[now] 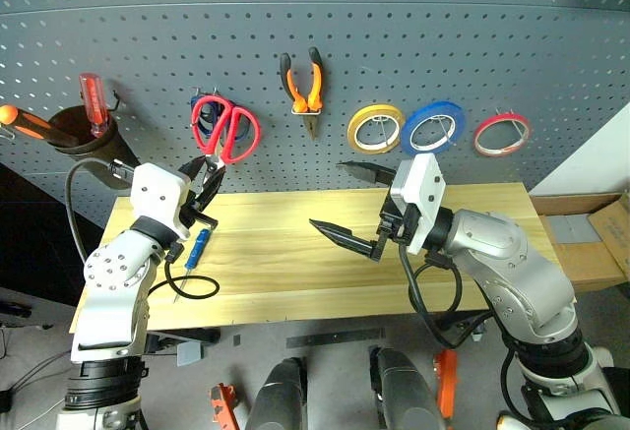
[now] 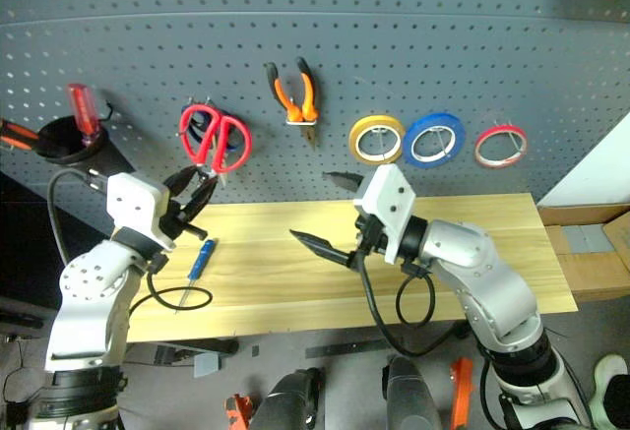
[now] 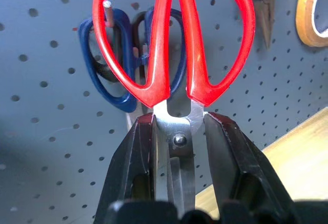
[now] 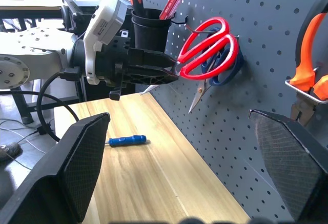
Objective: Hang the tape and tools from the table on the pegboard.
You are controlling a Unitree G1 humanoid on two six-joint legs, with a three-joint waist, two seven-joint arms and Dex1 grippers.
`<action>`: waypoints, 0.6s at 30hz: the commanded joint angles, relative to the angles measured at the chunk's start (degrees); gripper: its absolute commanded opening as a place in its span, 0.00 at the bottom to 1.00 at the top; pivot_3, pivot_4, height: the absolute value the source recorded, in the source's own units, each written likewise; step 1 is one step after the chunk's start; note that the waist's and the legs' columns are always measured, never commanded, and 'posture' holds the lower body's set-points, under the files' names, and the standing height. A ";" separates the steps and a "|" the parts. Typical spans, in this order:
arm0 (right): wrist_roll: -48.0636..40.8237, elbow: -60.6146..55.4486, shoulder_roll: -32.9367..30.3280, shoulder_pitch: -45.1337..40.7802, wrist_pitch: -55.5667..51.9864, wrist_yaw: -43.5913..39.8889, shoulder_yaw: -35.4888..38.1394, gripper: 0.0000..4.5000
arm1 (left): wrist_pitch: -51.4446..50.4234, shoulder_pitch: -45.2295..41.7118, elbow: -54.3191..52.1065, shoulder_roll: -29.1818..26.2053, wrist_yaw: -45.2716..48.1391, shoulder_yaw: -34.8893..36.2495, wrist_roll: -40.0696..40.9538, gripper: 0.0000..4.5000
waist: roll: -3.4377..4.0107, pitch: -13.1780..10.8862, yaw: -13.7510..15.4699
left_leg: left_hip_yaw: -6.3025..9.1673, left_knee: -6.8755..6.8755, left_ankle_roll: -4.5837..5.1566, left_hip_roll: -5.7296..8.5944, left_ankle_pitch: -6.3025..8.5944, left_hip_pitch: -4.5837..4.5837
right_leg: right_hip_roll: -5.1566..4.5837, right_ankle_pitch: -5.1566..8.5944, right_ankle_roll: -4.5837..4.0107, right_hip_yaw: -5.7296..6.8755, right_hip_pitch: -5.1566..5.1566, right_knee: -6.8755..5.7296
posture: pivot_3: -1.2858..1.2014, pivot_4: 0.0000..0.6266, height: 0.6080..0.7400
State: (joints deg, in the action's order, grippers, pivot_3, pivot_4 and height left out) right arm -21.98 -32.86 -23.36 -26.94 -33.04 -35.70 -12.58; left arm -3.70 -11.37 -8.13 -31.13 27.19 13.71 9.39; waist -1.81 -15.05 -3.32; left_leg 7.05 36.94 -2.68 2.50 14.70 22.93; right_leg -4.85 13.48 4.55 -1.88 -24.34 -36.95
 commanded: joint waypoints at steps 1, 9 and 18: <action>-0.10 -2.27 0.66 -0.14 1.15 0.47 0.09 1.00 | 1.36 -1.29 0.93 -1.07 -0.08 -0.74 -1.75 0.24 | 0.00 0.00 0.02 | 0.00 0.00 0.00 0.01 0.00 0.00 | 0.00 0.00 0.00 0.00 0.00 0.00 | 0.48 0.39 1.00; 0.59 -2.31 1.22 -0.08 1.35 0.48 -0.72 1.00 | -5.00 1.64 0.91 -0.07 0.35 -1.45 -0.58 0.45 | 0.00 0.00 -0.08 | -0.01 0.01 0.00 0.00 0.00 -0.01 | 0.00 0.00 0.00 -0.02 0.00 -0.02 | 0.48 0.40 1.00; 2.77 -0.89 3.54 -1.21 -4.16 5.06 -4.38 1.00 | -17.57 4.99 4.23 -1.10 -3.13 0.01 -1.54 0.99 | 0.01 -0.01 -0.40 | -0.01 0.02 0.01 -0.01 0.00 -0.04 | 0.01 0.00 0.00 -0.02 -0.01 -0.11 | 0.48 0.43 1.00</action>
State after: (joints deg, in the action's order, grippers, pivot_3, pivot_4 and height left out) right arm -19.38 -32.55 -20.26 -27.52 -36.28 -31.79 -16.32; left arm -19.56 -6.85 -3.52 -31.32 24.95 11.83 7.83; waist -1.80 -15.06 -3.72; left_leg 7.04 36.97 -2.68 2.50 14.70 22.88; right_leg -4.84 13.47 4.55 -1.90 -24.36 -37.08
